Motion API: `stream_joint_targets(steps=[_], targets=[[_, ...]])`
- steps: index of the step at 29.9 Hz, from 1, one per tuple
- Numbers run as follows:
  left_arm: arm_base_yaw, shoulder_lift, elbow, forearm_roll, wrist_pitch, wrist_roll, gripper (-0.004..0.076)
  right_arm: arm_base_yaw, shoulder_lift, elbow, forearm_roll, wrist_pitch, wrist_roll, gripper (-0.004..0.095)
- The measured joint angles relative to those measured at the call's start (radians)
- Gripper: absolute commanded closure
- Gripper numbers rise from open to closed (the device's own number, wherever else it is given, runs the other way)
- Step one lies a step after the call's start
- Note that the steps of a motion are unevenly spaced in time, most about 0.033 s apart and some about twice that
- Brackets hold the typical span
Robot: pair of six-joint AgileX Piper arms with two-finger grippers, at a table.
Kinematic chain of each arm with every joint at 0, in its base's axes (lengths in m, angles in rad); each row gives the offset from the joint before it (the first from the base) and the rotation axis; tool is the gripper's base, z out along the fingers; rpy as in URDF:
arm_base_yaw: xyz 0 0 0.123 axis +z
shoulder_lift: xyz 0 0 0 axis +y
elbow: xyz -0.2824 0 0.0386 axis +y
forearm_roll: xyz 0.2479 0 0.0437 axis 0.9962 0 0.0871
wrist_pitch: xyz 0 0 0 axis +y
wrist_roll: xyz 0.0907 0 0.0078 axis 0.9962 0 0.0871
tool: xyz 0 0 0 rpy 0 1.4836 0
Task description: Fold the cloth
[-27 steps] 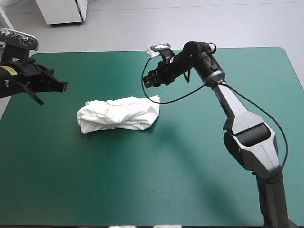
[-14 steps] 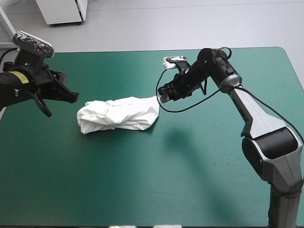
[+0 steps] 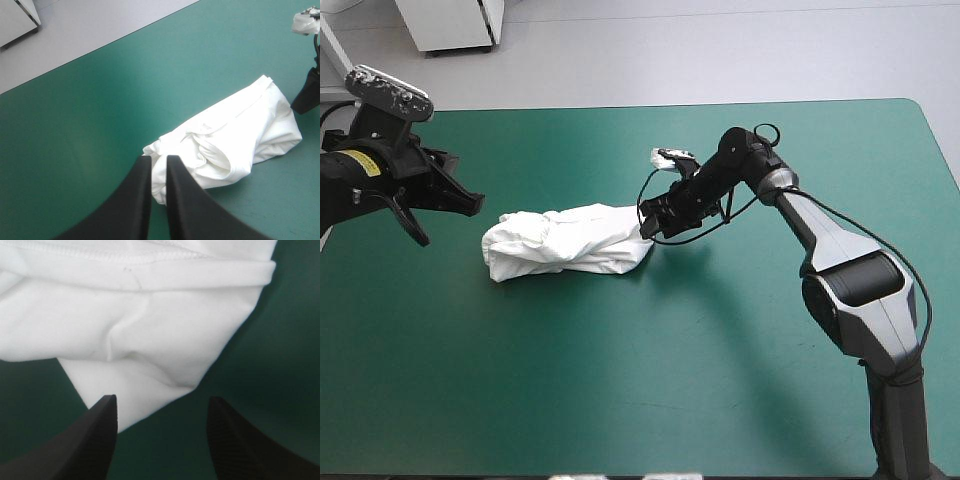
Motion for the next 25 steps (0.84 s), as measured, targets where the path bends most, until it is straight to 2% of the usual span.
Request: stream_joint_targets(steps=[18, 21, 24, 25], targets=[[0.0, 0.0, 0.0, -0.001, -0.001, -0.002, 0.0638, -0.001, 0.122, -0.063, 0.106, -0.06, -0.022, 0.04], [0.0, 0.0, 0.0, -0.001, -0.001, -0.002, 0.0638, -0.001, 0.124, -0.067, 0.11, -0.061, -0.041, 0.0529], [0.0, 0.0, 0.0, -0.001, -0.001, -0.002, 0.0638, -0.001, 0.128, -0.067, 0.104, -0.064, -0.079, 0.0782], [0.0, 0.0, 0.0, -0.001, -0.001, -0.002, 0.0638, -0.001, 0.131, -0.067, 0.102, -0.065, -0.093, 0.0896]])
